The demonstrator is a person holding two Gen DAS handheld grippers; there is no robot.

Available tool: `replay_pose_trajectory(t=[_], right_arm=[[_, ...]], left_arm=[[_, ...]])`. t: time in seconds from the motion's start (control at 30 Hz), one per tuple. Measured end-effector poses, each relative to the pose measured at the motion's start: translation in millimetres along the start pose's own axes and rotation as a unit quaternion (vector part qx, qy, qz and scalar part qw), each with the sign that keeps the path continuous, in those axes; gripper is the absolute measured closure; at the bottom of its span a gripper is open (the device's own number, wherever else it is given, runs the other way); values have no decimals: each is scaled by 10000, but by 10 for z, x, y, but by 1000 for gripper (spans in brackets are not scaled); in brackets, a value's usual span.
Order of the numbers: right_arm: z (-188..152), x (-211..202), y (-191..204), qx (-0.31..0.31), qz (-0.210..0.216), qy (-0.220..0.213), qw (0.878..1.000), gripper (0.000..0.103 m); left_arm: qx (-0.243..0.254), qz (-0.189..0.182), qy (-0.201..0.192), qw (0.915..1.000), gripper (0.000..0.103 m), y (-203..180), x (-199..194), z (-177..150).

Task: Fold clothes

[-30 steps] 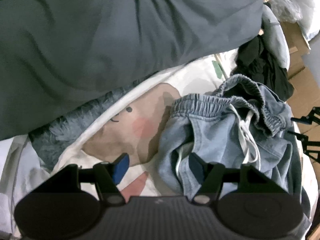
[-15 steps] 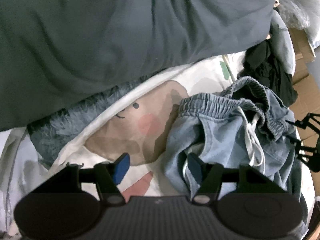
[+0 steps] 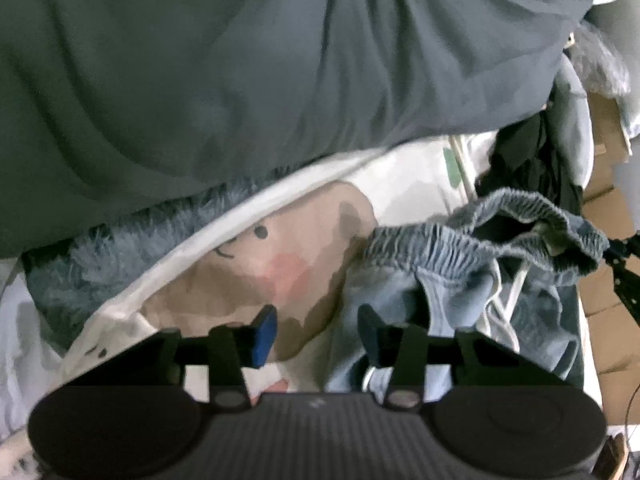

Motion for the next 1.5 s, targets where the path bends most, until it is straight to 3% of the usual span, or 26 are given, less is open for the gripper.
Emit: replay_pose_trajectory(t=[0.07,0.2,0.37,0.57,0.73,0.8,0.97,1.1,1.27,1.37,1.43,1.5], right_arm=[[-1,34,-110,287,-21,48,9996,98],[-47,167,-379,892,-36,209,9958,98],[-98,263,-466,894,-79,346,9954,98],[-175,304,-500,994,-76,465,9939,98],[-304,368,-472,1006,-41,637,9929,98],[-350,380,-462,1039,-23,679,9923,98],[-450,435,-462,1142,-41,795,9903,103],[-588,512,-549,1495,-112,938,9842,103],[-713,453,-480,1587,128,757,9843,103],[-724,359,-353,1435,391,494,9876,98],[-685,260,-287,1253,381,250,9911,72],[-646,159,-221,1069,369,6,9936,57]], left_arm=[[176,-172,6,9997,56,-54,71,25],[530,-157,216,9982,53,-95,327,26],[569,-243,334,9975,52,-184,570,54],[890,-25,162,9959,42,-368,724,62],[1177,48,130,9929,46,-467,735,28],[1114,-92,179,9936,51,-447,640,39],[730,-628,-136,9953,49,-357,346,202],[764,-532,-6,9957,49,-306,543,263],[714,-553,168,9958,47,-266,757,225],[636,-608,175,9960,46,-274,800,244],[656,-619,179,9958,45,-284,811,249],[675,-624,201,9956,45,-291,814,253]])
Point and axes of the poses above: each gripper's, at about its wrist camera, not at the fingertips, and x roughly the way its jaws point, y to its left, z to its top, the point moved 9 cm from there along x, roughly the way its jaws point, and after that the axes turned 7 degrees about y, right-handed, at the moved point
